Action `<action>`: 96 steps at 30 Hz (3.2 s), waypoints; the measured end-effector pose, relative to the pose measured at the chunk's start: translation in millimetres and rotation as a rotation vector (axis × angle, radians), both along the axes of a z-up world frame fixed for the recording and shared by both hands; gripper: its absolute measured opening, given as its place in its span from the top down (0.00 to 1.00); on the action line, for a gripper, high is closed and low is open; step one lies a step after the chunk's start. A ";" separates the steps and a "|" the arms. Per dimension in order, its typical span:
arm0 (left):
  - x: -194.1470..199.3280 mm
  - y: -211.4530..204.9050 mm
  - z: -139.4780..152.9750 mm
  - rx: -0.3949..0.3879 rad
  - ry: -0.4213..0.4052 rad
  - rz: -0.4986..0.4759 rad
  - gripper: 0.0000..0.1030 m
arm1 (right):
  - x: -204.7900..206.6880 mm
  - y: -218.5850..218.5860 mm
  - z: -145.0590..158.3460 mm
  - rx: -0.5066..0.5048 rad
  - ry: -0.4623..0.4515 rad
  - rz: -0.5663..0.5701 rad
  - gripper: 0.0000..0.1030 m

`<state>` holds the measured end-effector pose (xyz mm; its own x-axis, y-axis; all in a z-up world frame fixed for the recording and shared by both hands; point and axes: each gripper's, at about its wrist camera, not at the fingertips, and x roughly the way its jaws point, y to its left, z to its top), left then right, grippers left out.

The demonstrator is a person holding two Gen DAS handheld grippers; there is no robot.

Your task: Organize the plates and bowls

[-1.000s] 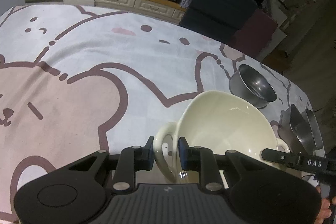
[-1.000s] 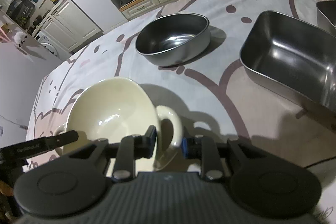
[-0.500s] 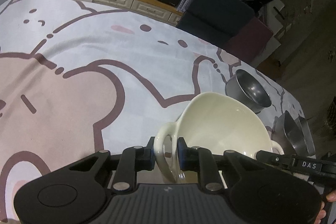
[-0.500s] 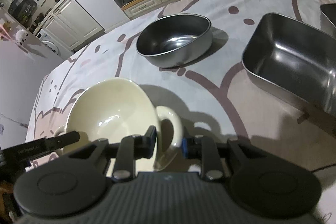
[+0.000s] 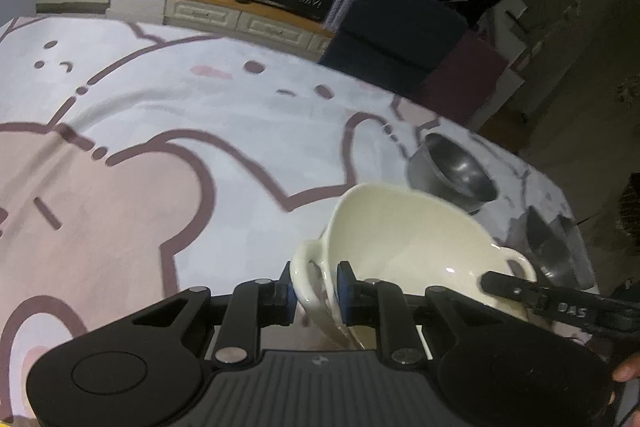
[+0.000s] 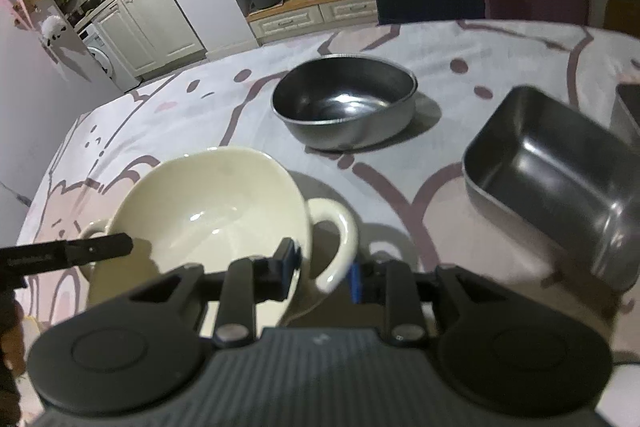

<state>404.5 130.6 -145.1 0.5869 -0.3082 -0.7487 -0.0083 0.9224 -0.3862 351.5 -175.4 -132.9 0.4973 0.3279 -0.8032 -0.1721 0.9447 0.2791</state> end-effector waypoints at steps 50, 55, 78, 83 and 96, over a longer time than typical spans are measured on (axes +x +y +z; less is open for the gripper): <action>-7.7 -13.9 12.0 0.046 0.000 -0.058 0.78 | -5.7 -16.6 15.3 -0.016 -0.041 0.107 0.69; -21.7 -25.4 40.6 0.043 -0.065 -0.071 0.78 | -19.6 -25.7 38.6 -0.006 -0.101 0.102 0.69; -98.1 -146.5 72.5 -0.057 -0.106 -0.230 0.80 | -137.8 -149.6 94.3 -0.021 -0.161 -0.081 0.69; -105.5 -169.2 54.1 -0.055 -0.073 -0.263 0.79 | -156.1 -169.9 85.4 -0.050 -0.130 -0.111 0.69; -109.0 -187.6 13.3 0.005 -0.037 -0.274 0.71 | -166.6 -173.3 66.9 -0.165 -0.070 -0.112 0.69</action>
<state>295.5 -57.0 -131.8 0.5095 -0.4554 -0.7301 0.2557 0.8903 -0.3769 185.0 -348.7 -65.9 0.5796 0.1341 -0.8038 -0.0771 0.9910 0.1097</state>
